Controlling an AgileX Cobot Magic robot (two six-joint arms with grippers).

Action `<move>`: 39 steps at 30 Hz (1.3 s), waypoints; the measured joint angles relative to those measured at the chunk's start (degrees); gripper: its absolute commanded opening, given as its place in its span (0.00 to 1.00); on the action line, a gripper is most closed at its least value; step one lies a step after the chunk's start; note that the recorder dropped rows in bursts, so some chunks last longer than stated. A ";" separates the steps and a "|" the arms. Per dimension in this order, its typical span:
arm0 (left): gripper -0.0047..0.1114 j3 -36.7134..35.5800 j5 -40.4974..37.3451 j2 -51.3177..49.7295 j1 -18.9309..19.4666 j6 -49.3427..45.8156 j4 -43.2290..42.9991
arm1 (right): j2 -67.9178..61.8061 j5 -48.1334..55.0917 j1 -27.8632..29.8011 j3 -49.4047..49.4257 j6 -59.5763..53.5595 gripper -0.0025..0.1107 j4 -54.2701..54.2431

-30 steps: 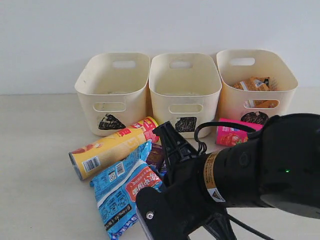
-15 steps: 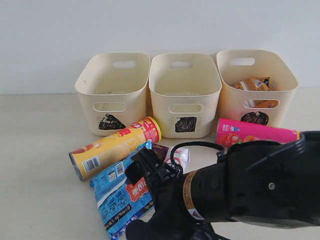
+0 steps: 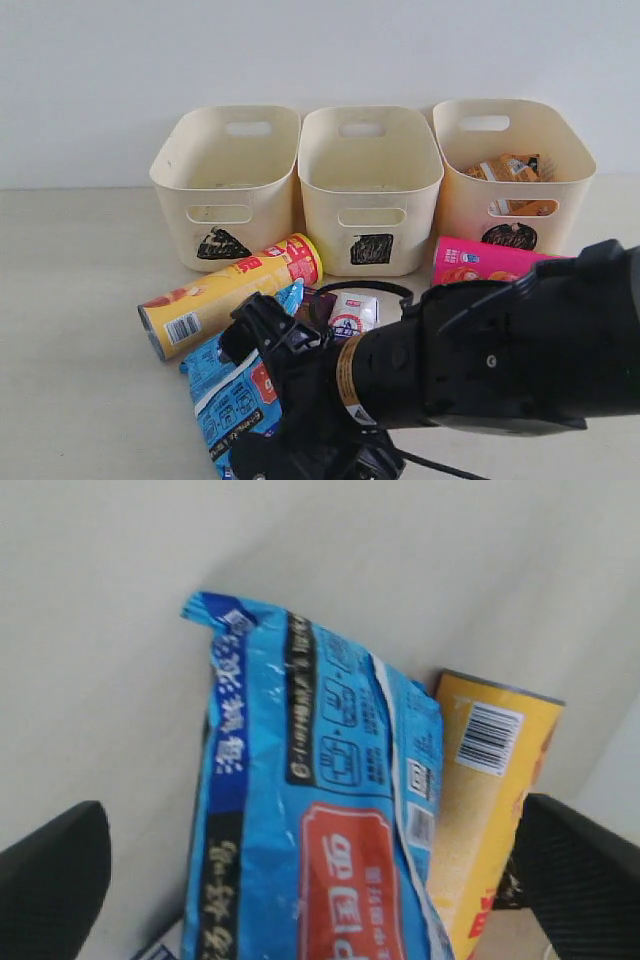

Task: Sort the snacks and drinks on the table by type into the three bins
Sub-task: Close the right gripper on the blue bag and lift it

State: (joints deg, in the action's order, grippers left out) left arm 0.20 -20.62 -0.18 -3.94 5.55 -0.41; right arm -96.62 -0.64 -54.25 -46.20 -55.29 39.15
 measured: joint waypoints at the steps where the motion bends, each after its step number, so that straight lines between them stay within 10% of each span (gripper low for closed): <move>1: 0.07 0.00 0.00 0.00 0.00 0.00 0.00 | 0.00 -0.12 0.54 -0.53 0.13 0.91 0.00; 15: 0.07 0.00 0.00 0.00 0.00 0.00 0.00 | -4.87 -0.75 1.09 -2.39 0.45 0.90 -0.21; 22: 0.07 0.00 0.00 0.00 0.00 0.00 0.00 | -8.41 -0.98 1.20 -5.81 0.25 0.62 -0.21; 39: 0.07 0.00 0.00 0.00 0.00 0.00 0.00 | -11.95 -5.36 4.35 -6.39 -4.03 0.67 -0.43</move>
State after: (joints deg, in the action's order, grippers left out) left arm 0.20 -20.62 -0.18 -3.94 5.55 -0.41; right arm -108.57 -5.99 -49.89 -52.59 -59.32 38.73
